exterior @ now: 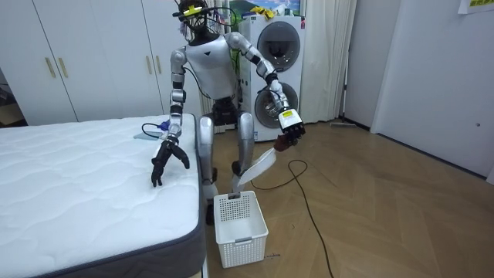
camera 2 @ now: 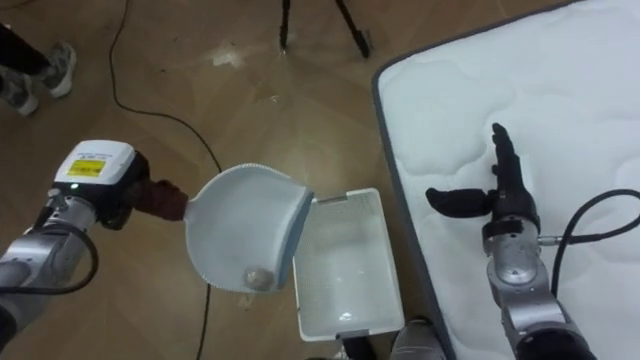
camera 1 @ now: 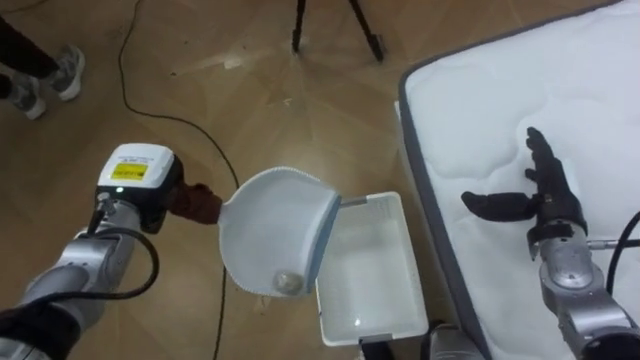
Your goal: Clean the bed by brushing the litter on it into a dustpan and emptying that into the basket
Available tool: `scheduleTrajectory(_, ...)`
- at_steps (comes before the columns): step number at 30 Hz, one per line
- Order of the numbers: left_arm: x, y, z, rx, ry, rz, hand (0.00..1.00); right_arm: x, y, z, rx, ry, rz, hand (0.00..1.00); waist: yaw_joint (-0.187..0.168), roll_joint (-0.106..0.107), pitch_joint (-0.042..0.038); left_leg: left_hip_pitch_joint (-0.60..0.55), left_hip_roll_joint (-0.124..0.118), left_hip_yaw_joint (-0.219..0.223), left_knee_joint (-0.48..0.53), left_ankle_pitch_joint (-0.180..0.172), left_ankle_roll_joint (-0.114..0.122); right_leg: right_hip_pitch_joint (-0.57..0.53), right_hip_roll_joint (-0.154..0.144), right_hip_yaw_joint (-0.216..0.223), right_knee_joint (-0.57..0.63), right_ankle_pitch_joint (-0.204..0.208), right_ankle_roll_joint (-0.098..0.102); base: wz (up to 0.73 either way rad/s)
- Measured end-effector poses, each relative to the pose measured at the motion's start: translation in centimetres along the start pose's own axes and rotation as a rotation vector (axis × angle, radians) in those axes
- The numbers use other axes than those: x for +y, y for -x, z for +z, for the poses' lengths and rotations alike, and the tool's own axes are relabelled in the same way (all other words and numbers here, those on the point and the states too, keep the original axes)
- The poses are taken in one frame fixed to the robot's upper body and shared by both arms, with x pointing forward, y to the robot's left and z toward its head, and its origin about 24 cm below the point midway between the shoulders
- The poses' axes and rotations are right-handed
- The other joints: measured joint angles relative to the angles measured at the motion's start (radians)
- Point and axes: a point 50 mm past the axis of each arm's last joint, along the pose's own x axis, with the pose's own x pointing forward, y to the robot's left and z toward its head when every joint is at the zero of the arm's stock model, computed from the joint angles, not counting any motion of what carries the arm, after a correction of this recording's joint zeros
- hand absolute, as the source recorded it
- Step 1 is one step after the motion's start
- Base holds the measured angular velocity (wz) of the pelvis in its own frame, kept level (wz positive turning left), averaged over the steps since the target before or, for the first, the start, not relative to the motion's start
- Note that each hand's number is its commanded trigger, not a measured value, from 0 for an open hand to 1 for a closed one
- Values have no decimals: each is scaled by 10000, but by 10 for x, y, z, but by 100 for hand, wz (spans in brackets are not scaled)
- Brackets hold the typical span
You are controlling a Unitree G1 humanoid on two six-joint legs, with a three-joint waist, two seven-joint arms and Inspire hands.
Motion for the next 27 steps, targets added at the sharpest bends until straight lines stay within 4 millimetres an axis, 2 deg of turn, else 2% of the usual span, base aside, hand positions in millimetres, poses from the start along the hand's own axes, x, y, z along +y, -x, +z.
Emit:
scheduleTrajectory(8, 0, 0, 0, 25, -10, -3, 100, 2, 0, 1, -6, 140, 135, 0, -183, 34, -11, 82, -76, 234, -43, 3, -42, -225, 2, 488, 342, 0, 1, -7)
scheduleTrajectory(19, 15, -4, 12, -487, 116, 629, 100, 1, 1, -1, 8, 422, 99, 0, -250, 223, -38, 104, -104, 289, -52, 34, -20, -209, -9, 536, 287, 91, 66, -1)
scheduleTrajectory(27, 26, -4, 15, -684, 88, 1199, 100, 2, 1, -2, 57, 671, 105, 0, -251, 229, -40, 115, -99, 289, -52, 36, -18, -214, -9, 524, 313, 89, 66, 0)
